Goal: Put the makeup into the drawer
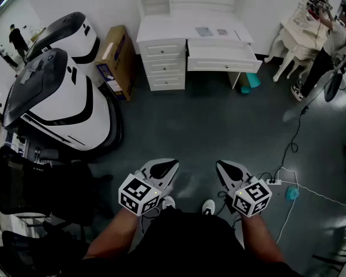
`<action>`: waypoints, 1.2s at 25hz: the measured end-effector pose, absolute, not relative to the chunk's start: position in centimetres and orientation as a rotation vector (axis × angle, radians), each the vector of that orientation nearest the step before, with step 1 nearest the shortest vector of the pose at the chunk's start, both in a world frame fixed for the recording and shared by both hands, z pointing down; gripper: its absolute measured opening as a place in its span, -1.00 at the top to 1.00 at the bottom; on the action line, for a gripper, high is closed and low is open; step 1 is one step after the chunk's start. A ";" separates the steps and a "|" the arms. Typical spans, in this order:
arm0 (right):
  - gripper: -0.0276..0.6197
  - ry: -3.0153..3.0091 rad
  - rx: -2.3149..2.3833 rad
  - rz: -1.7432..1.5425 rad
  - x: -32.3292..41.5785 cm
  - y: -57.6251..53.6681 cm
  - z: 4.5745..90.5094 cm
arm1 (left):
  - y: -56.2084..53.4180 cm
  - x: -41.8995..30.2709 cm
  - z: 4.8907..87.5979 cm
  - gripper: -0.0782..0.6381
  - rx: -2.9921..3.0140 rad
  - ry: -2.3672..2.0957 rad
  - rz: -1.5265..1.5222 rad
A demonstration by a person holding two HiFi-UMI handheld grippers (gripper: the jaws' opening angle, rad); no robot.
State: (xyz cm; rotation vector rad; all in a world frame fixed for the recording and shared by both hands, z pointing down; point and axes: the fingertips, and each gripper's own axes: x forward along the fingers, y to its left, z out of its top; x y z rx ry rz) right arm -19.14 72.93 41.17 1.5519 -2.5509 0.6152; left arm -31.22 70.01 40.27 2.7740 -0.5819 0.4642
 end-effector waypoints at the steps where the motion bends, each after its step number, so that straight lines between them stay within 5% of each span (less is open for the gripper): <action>1: 0.83 -2.551 1.552 0.616 -19.2 73.0 41.2 | 70.0 -31.2 40.3 0.77 2.773 -0.581 0.464; 30: 0.82 -2.546 1.507 0.652 -22.4 73.0 42.7 | 70.1 -32.1 41.7 0.77 2.753 -0.557 0.485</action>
